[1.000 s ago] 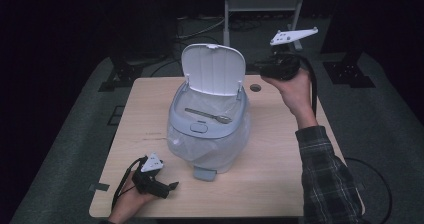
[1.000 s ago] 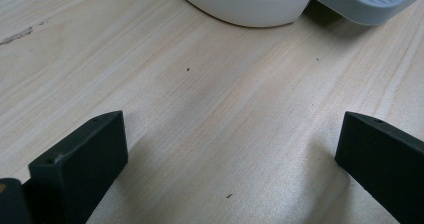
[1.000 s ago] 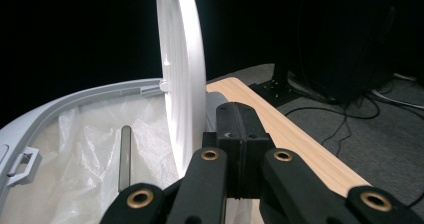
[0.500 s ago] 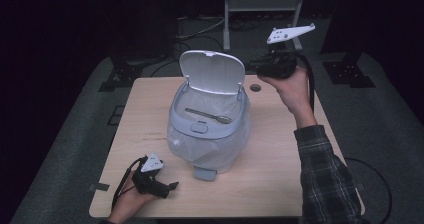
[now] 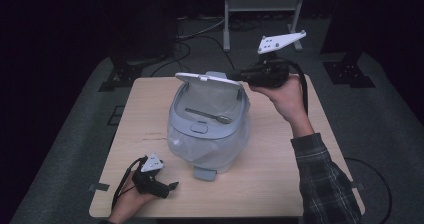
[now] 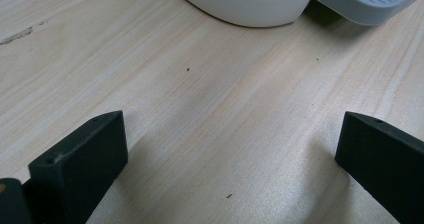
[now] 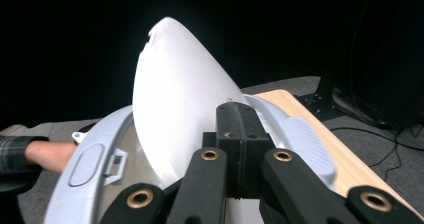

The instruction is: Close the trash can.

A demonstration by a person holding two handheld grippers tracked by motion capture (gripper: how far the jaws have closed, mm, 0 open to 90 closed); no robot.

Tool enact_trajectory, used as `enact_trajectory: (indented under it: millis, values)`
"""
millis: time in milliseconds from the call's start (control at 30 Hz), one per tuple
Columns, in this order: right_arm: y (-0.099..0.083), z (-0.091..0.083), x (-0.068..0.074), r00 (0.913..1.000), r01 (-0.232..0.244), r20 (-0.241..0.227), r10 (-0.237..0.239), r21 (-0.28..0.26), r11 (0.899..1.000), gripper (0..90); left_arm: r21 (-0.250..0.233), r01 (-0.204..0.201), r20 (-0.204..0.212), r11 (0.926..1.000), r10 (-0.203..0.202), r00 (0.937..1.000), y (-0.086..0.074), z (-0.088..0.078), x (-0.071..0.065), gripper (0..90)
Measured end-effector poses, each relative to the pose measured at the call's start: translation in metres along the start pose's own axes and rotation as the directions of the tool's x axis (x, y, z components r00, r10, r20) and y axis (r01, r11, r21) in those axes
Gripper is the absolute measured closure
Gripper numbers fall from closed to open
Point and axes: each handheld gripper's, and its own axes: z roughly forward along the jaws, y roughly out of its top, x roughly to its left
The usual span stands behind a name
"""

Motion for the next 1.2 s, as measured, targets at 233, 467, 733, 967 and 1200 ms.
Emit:
enact_trajectory:
  millis: [233,467,733,967,1200]
  values:
    - [0.002,0.013,0.017,0.9985,0.030,-0.047,-0.028,0.033,0.999,90.0,0.000,0.000,0.000,1.0000,0.000,1.0000,0.000,0.000,0.000,0.0]
    - [0.002,0.028,0.032,0.9941,0.058,-0.095,-0.052,0.063,0.996,90.0,-0.001,0.000,-0.001,1.0000,0.000,1.0000,0.000,0.000,0.000,0.0]
    - [-0.004,0.044,0.046,0.9877,0.076,-0.143,-0.062,0.093,0.993,90.0,-0.001,0.000,-0.001,1.0000,0.000,1.0000,0.000,0.000,0.000,0.0]
    - [-0.009,0.052,0.052,0.9846,0.085,-0.163,-0.063,0.131,0.988,90.0,0.000,0.002,-0.003,1.0000,-0.002,1.0000,0.000,0.001,0.000,0.0]
    - [-0.017,0.056,0.056,0.9847,0.097,-0.159,-0.071,0.166,0.981,90.0,0.000,0.002,-0.002,1.0000,-0.002,1.0000,0.001,0.001,0.000,0.0]
